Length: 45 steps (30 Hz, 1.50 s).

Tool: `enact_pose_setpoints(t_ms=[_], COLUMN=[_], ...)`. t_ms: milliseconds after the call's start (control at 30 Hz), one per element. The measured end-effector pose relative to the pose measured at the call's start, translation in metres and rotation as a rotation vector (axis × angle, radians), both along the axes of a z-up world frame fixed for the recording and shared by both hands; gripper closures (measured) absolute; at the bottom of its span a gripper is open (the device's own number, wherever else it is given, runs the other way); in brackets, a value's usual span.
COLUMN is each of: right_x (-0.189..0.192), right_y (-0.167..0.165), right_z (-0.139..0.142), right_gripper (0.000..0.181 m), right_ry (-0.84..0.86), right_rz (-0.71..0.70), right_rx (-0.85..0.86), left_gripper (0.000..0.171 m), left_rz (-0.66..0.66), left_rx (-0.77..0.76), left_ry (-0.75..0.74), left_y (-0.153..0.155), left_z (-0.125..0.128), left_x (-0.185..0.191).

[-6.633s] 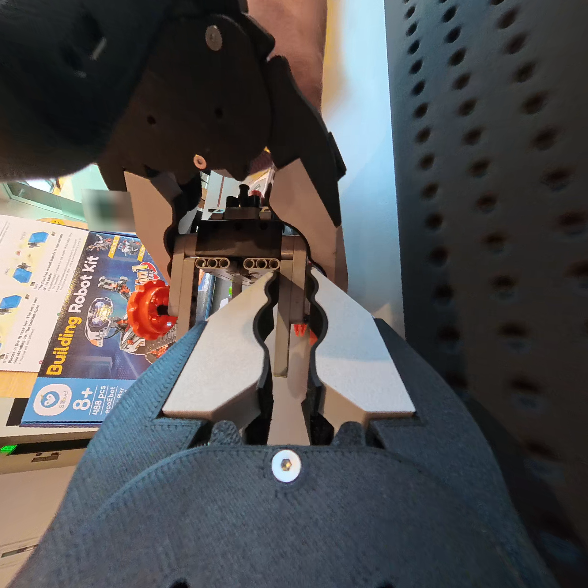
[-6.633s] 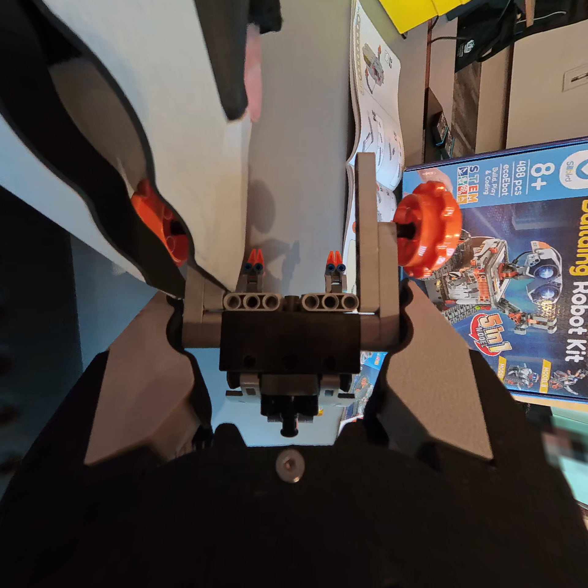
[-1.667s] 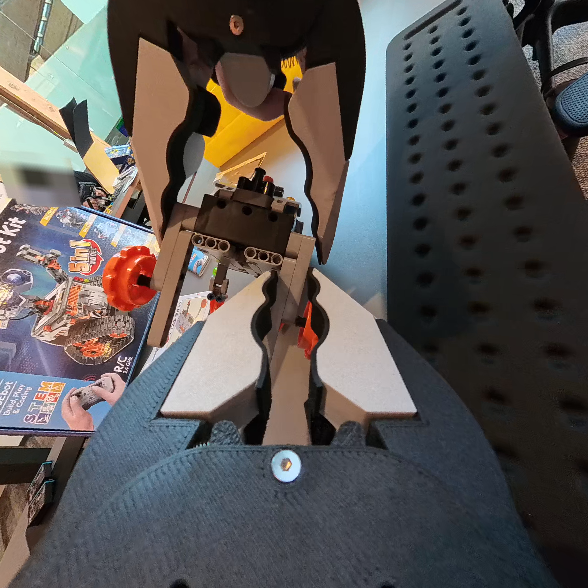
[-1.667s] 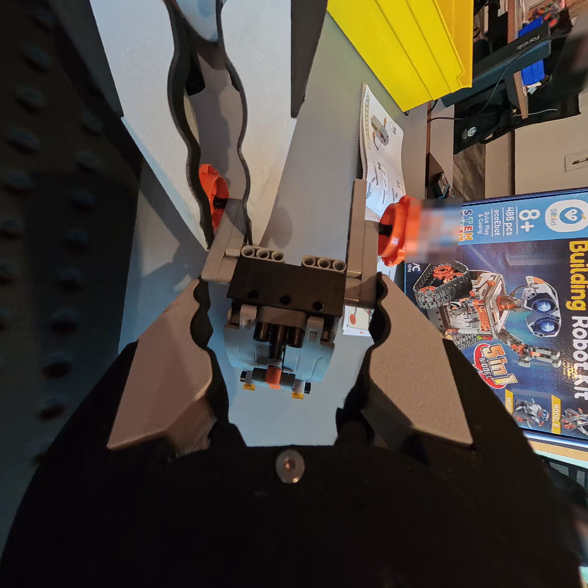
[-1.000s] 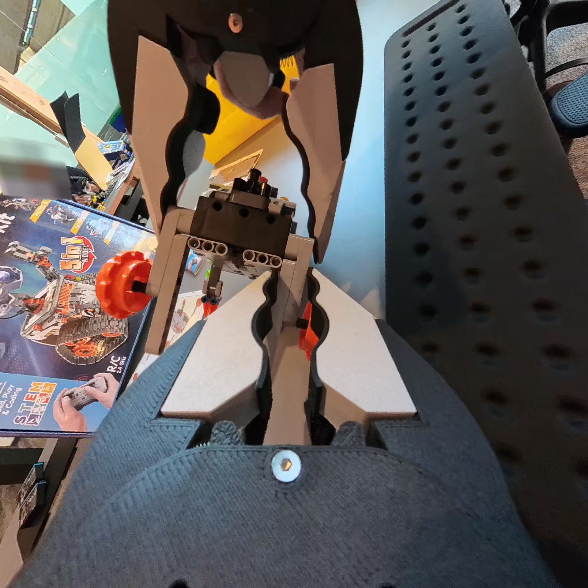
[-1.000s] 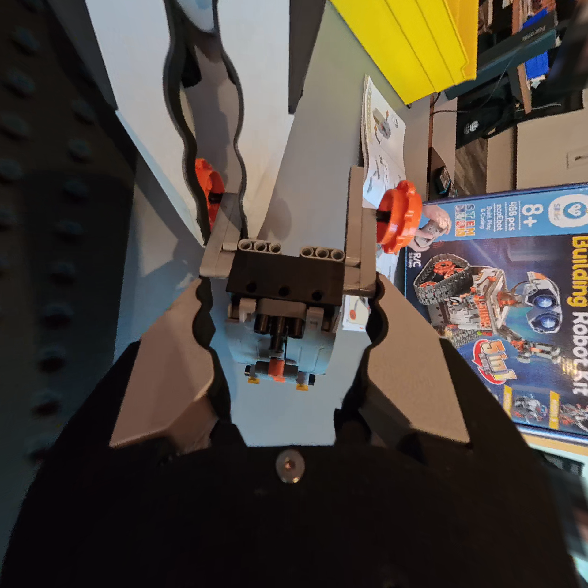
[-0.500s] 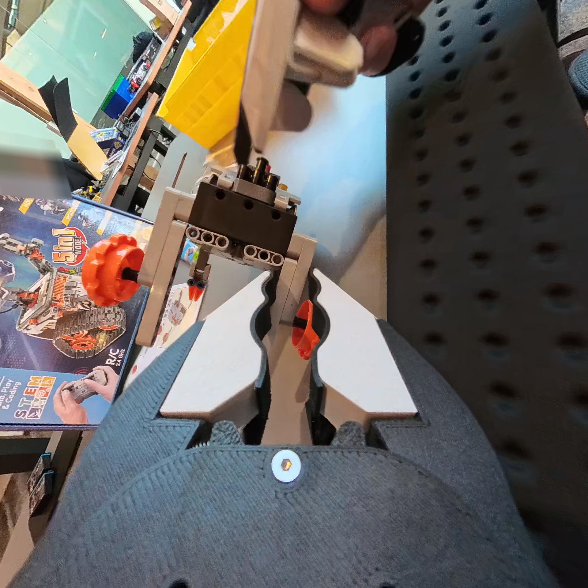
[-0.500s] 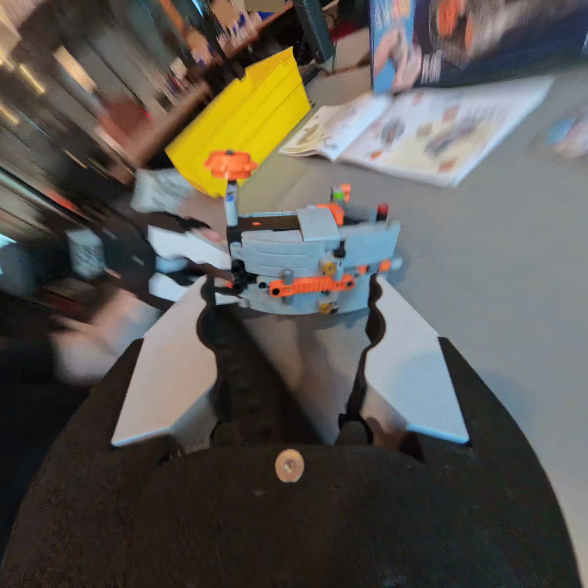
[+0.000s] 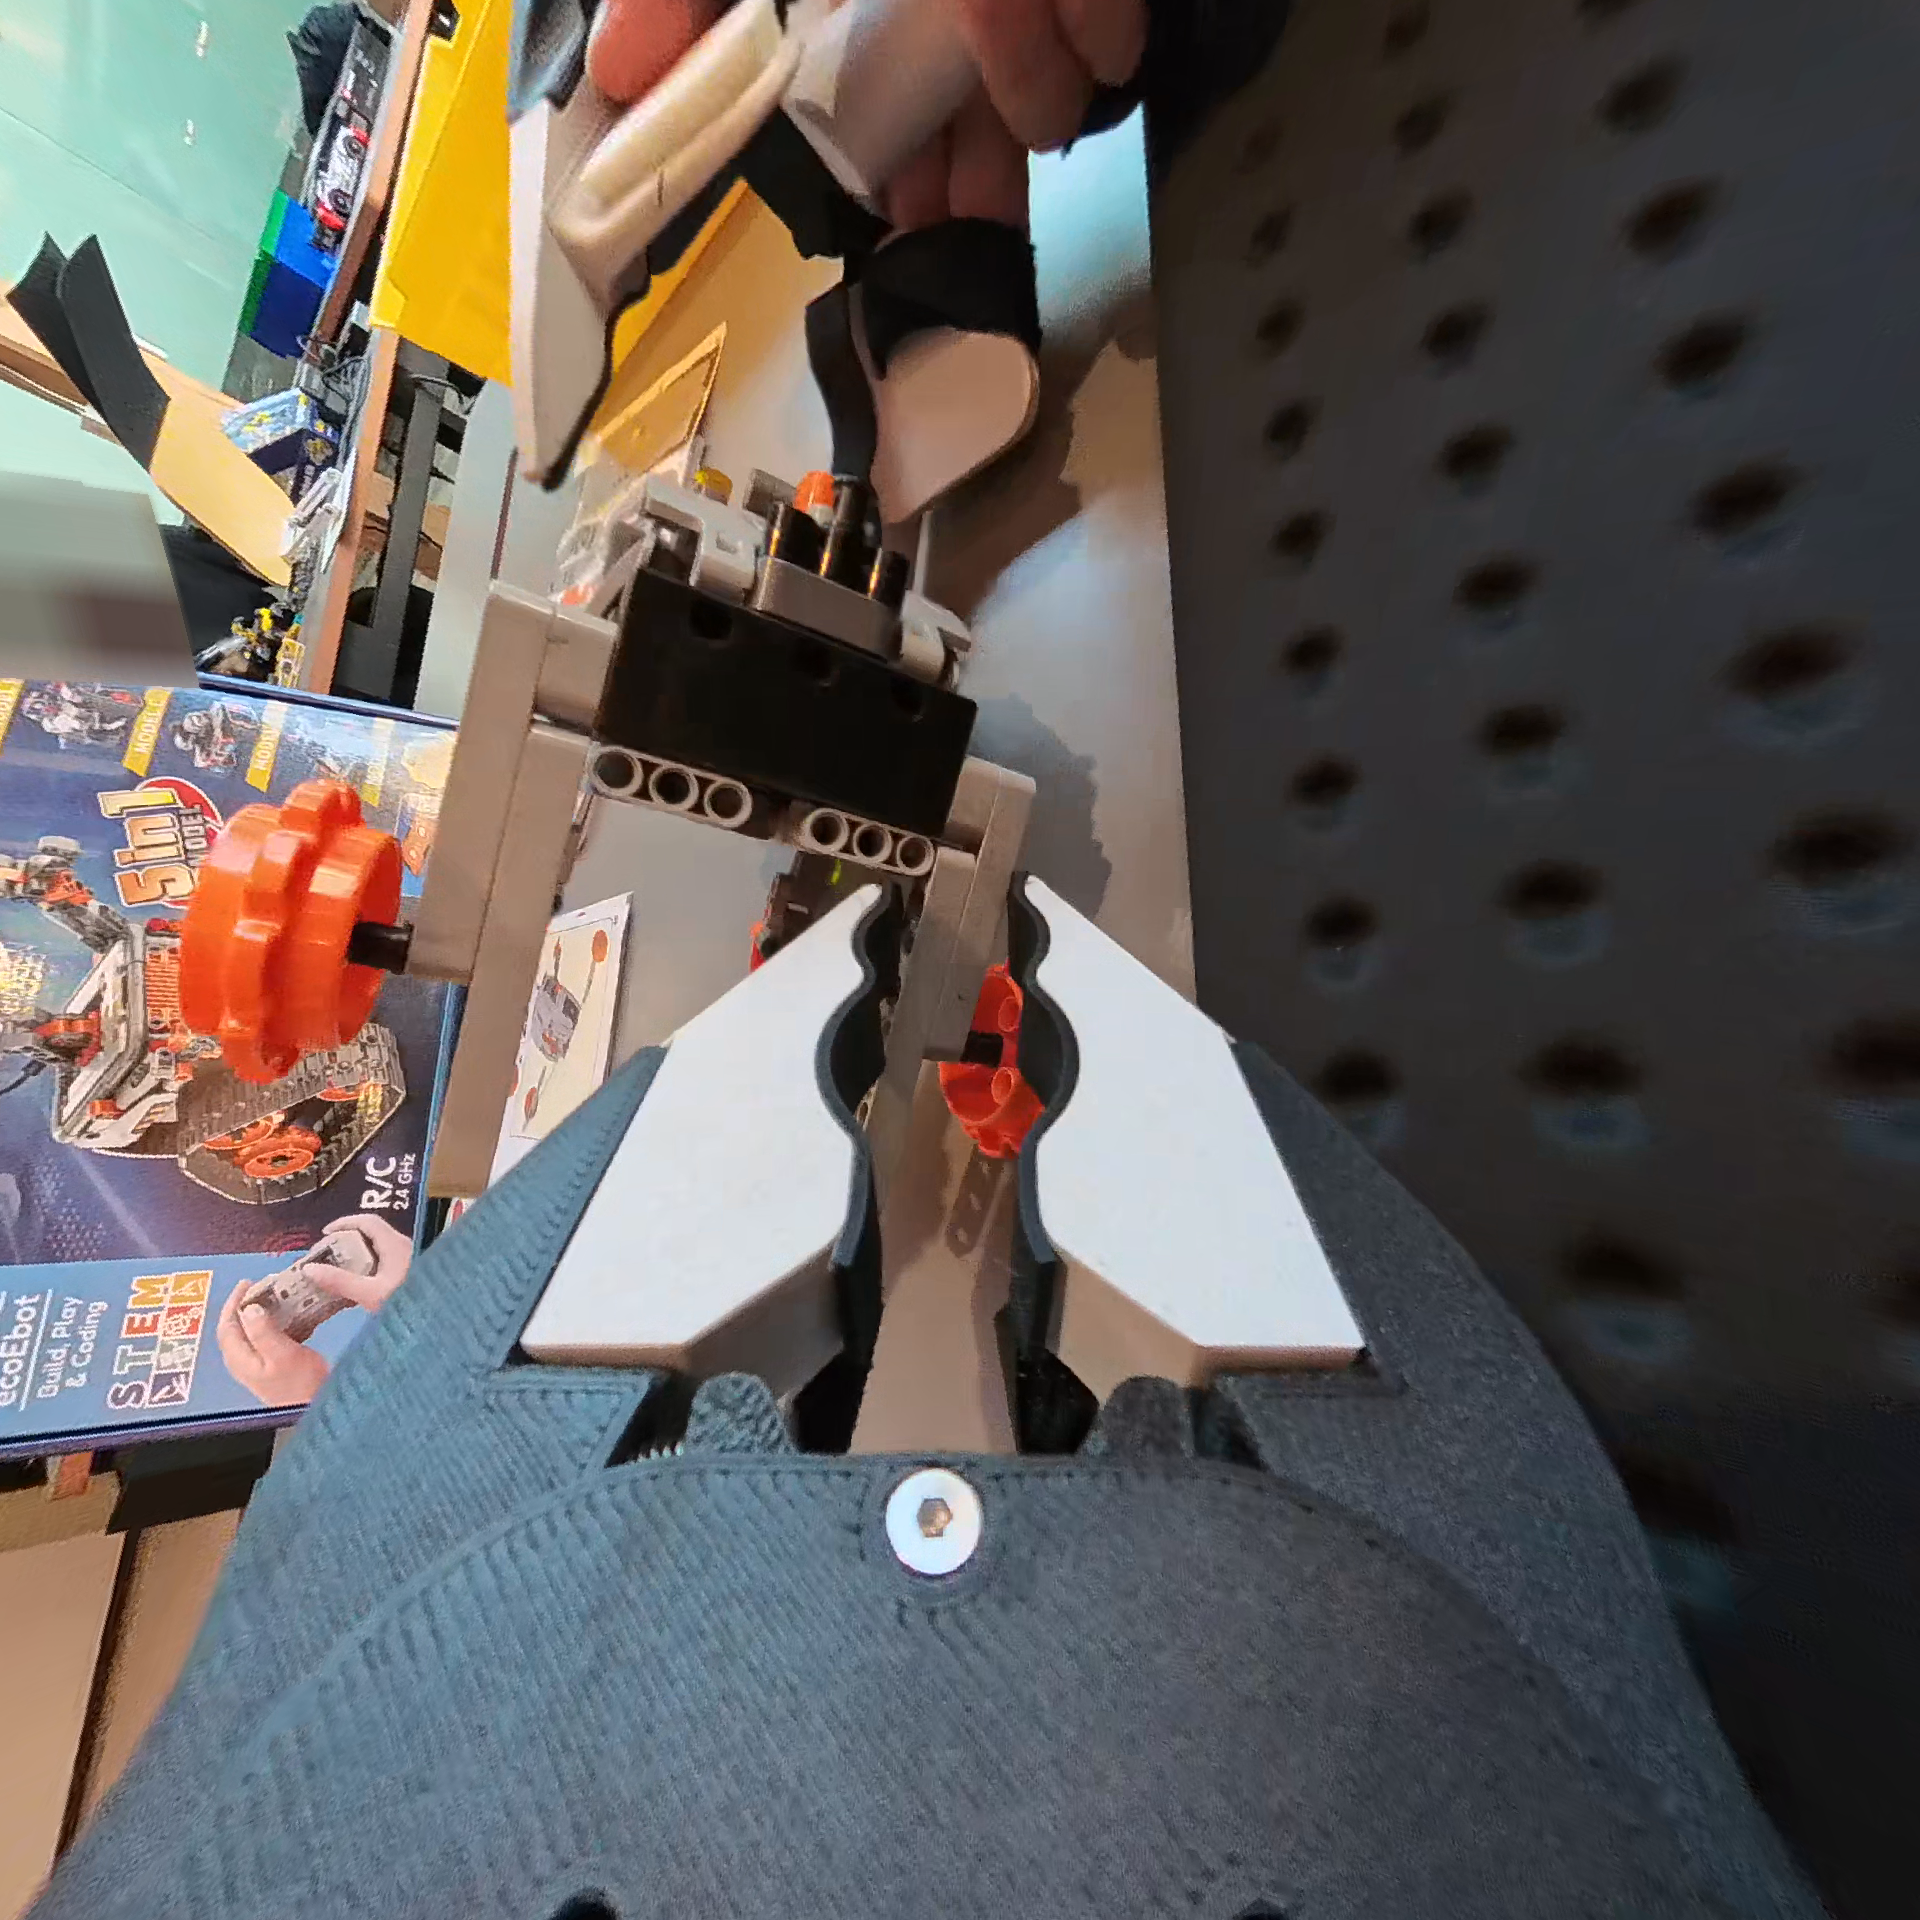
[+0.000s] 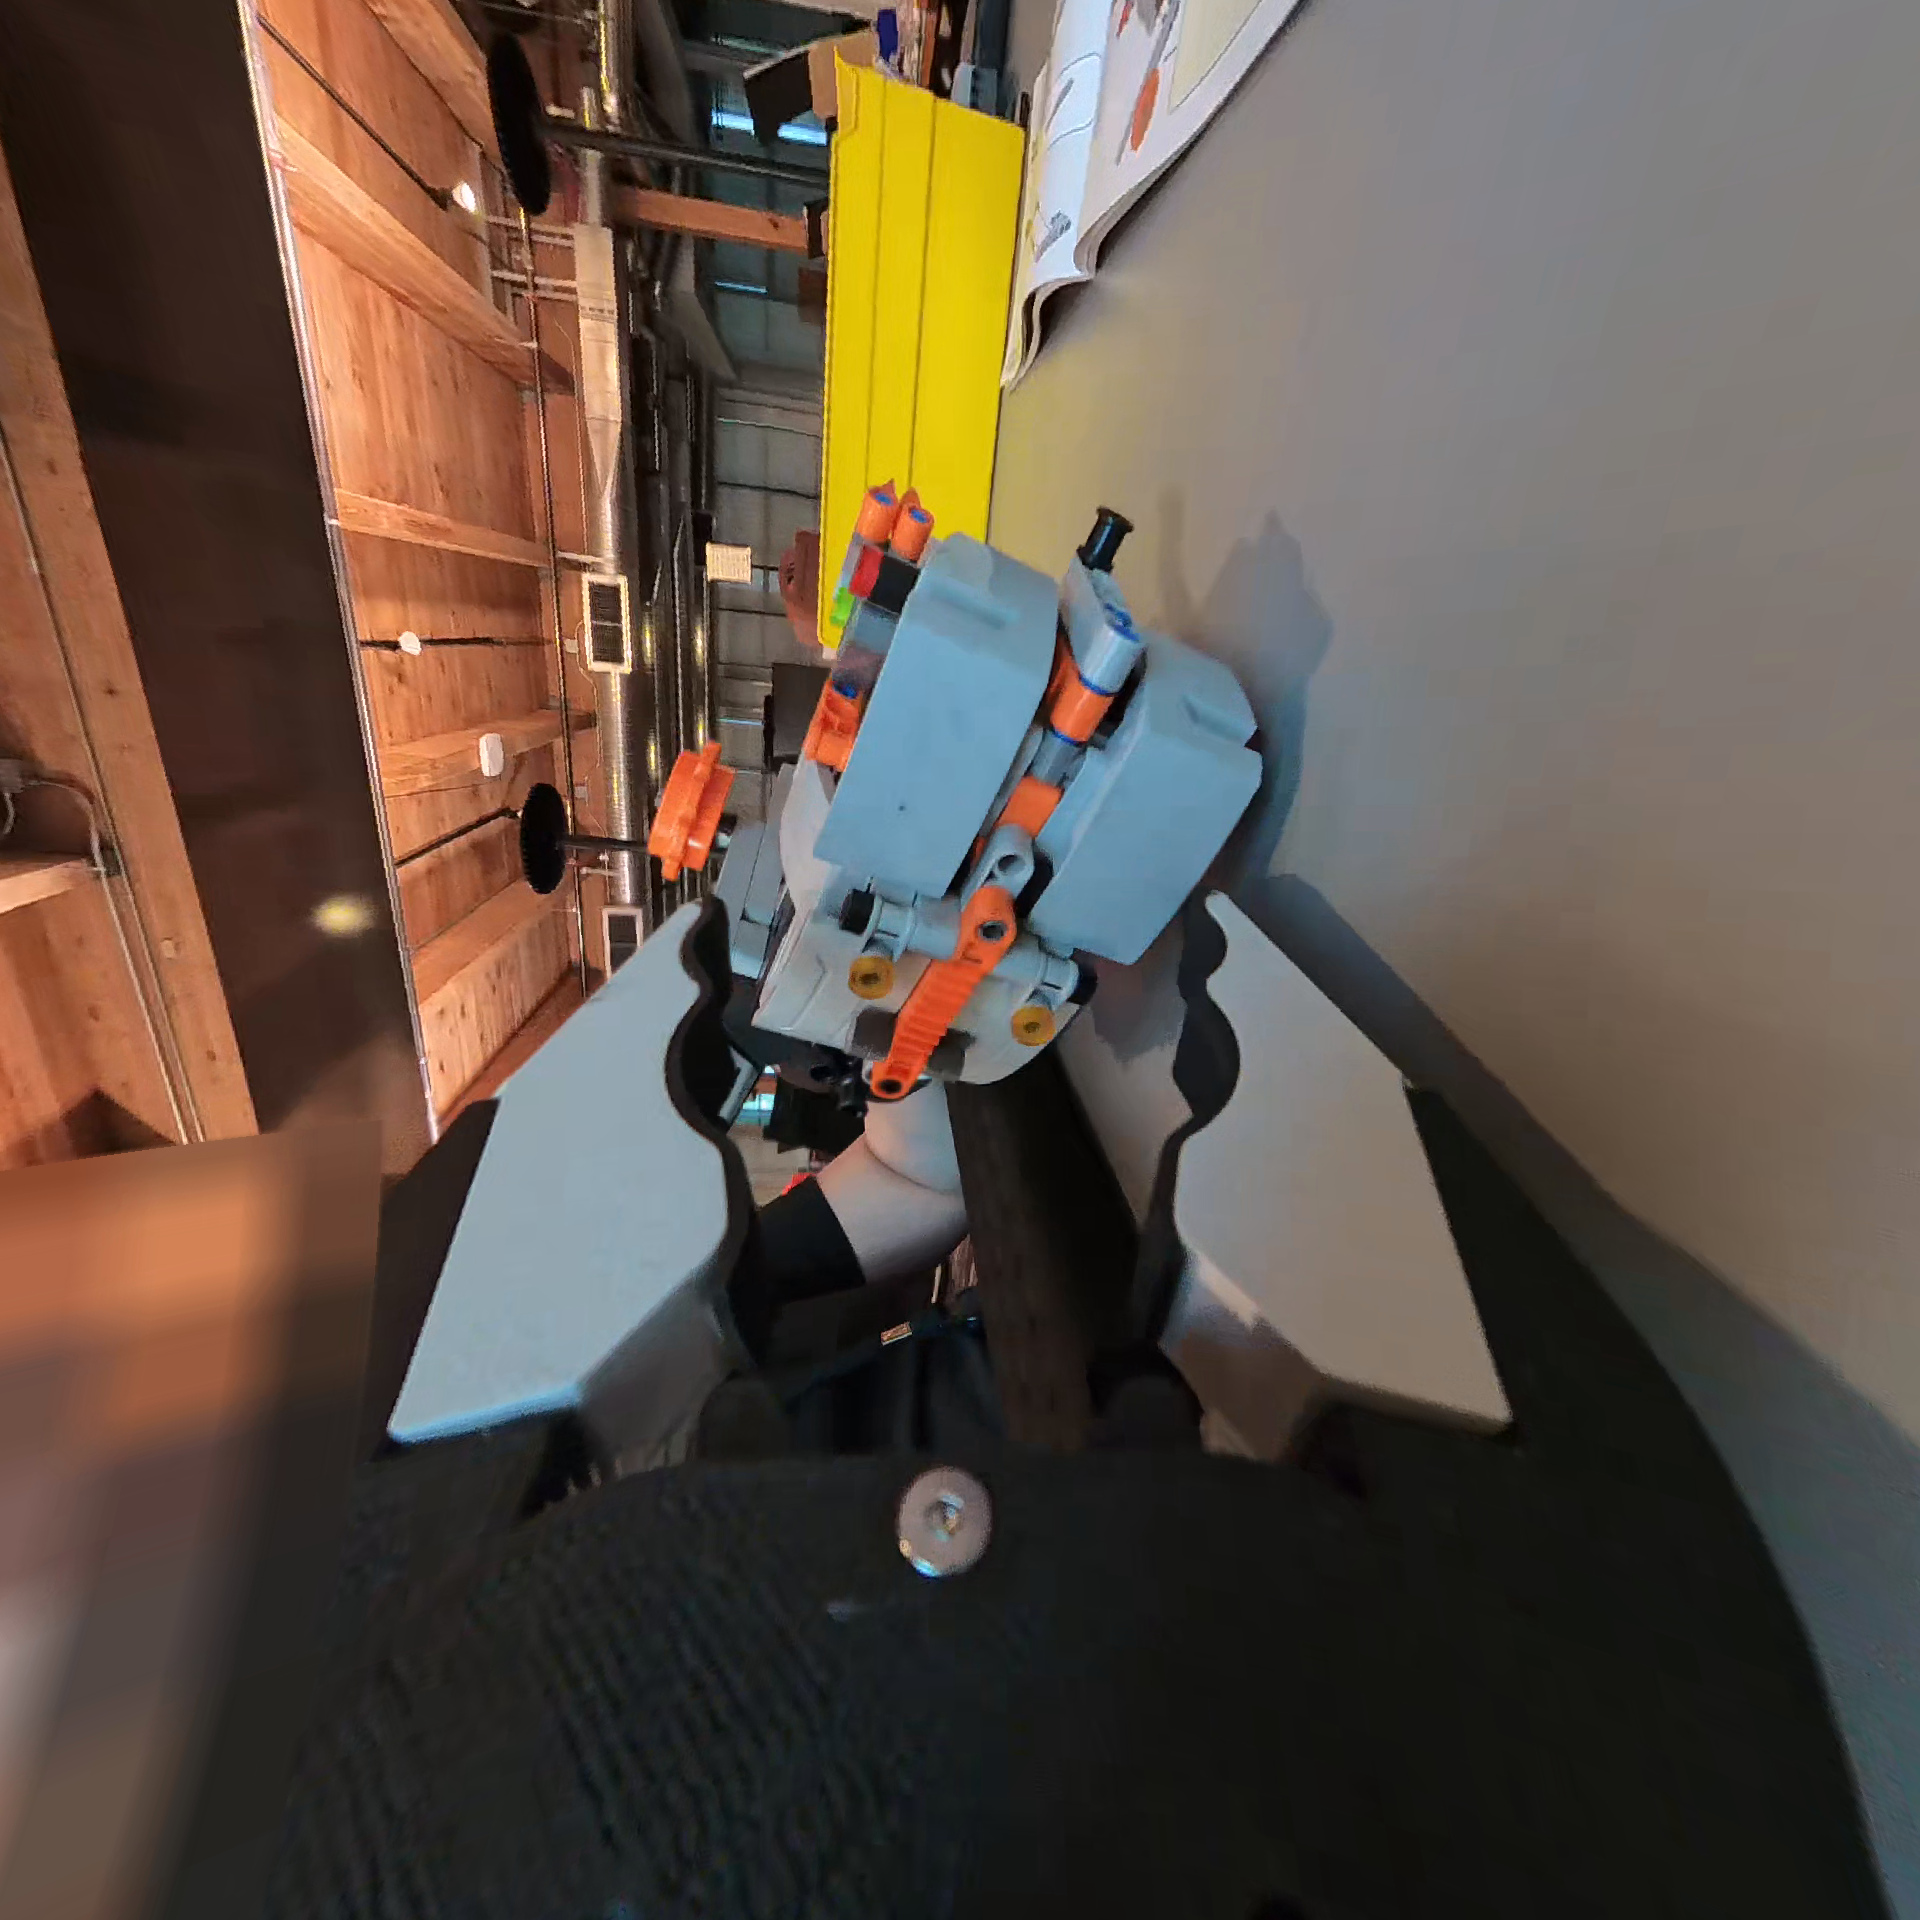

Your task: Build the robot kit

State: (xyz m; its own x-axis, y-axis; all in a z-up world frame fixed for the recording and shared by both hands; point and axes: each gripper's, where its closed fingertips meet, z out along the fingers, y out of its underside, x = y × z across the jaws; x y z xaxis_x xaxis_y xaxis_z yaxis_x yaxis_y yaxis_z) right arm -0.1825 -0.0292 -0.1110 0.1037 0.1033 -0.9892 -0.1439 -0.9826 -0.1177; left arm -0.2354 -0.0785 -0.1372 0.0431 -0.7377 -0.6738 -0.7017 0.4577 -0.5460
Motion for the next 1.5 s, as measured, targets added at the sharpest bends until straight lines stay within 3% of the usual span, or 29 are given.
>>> enact_pose_setpoints(t_ms=[400, 633, 1000, 1133, 1200, 1300, 1400, 1500], right_x=[-0.02, -0.02, -0.023, -0.026, -0.032, -0.041, -0.046, -0.047], right_y=[0.015, 0.019, 0.015, 0.023, 0.025, 0.029, 0.031, 0.032], right_z=[0.006, 0.007, 0.008, 0.009, 0.003, -0.009, -0.009, -0.001], right_gripper=[0.112, 0.125, 0.103, 0.09, 0.088, 0.103, 0.105, 0.106], right_ry=[0.137, 0.161, 0.158, 0.154, 0.094, -0.02, -0.006, 0.033], right_rz=[0.028, 0.027, 0.058, 0.056, 0.092, 0.138, 0.166, 0.188], right_rx=[0.093, 0.101, 0.077, -0.024, -0.054, -0.045, -0.043, 0.097], left_gripper=[0.153, 0.148, 0.14, 0.121, 0.123, 0.126, 0.125, 0.124], left_rz=[0.055, 0.072, 0.165, 0.189, 0.2, 0.178, 0.16, 0.176], left_rx=[-0.088, -0.257, -0.506, -0.665, -0.714, -0.706, -0.659, -0.596], left_ry=[-0.029, -0.161, -0.311, -0.347, -0.334, -0.304, -0.28, -0.272], left_y=[0.008, 0.006, 0.018, 0.024, 0.028, 0.026, 0.024, 0.029], left_z=[-0.001, 0.014, 0.02, 0.012, 0.006, 0.001, 0.001, 0.002], left_x=[-0.009, -0.018, -0.035, -0.026, -0.021, -0.011, -0.004, -0.008])
